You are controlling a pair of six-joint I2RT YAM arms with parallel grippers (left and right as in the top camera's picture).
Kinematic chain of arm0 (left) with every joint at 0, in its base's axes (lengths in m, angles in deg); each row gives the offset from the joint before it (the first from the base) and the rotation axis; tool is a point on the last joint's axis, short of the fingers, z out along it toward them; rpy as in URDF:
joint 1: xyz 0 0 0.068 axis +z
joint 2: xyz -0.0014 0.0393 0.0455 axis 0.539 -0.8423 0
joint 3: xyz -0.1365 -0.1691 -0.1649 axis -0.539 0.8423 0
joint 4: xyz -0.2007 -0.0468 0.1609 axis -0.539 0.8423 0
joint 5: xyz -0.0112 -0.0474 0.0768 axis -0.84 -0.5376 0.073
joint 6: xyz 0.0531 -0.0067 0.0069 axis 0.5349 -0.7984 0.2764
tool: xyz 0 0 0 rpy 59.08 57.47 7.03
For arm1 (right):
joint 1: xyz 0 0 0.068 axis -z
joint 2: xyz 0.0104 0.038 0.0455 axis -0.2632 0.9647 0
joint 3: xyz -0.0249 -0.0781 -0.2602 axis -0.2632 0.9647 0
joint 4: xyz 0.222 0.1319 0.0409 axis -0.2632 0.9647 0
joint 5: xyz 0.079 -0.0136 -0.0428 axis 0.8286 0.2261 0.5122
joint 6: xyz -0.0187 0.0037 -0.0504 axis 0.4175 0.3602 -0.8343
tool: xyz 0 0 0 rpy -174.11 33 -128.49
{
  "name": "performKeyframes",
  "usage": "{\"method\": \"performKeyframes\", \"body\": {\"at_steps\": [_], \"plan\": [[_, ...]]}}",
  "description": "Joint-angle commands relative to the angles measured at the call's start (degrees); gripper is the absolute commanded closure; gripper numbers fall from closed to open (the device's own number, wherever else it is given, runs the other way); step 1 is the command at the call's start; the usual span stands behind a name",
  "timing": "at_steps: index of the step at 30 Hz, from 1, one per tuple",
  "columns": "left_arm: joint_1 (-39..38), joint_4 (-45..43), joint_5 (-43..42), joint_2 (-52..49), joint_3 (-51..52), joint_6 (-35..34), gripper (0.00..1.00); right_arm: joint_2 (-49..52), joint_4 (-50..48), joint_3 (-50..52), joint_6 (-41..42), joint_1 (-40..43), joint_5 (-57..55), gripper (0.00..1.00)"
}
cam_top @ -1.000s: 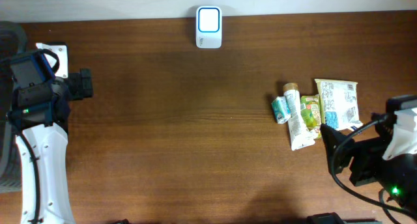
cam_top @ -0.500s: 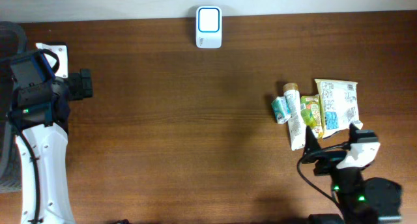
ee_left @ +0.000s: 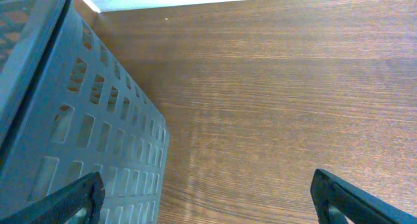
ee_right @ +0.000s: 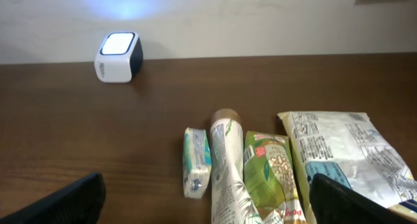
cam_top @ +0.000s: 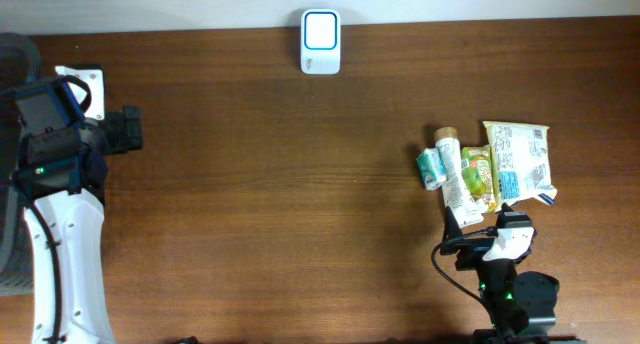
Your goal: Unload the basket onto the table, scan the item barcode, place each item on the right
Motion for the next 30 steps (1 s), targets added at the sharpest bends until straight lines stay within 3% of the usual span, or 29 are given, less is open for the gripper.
{"method": "performKeyframes", "body": {"at_steps": [1, 6, 26, 30], "plan": [[0.1, -0.1, 0.2, 0.7, -0.5, 0.7, 0.01, -0.7, -0.2, 0.6, 0.1, 0.3, -0.5, 0.01], [0.1, -0.1, 0.2, 0.7, -0.5, 0.7, 0.01, -0.7, -9.8, 4.4, 0.1, 0.3, -0.5, 0.01], [0.1, -0.1, 0.2, 1.0, -0.4, 0.7, 0.01, -0.7, -9.9, 4.5, 0.1, 0.3, -0.5, 0.01], [-0.2, -0.1, 0.2, 7.8, 4.0, 0.7, 0.01, -0.7, -9.9, 4.5, 0.1, 0.3, -0.5, 0.01]]}}
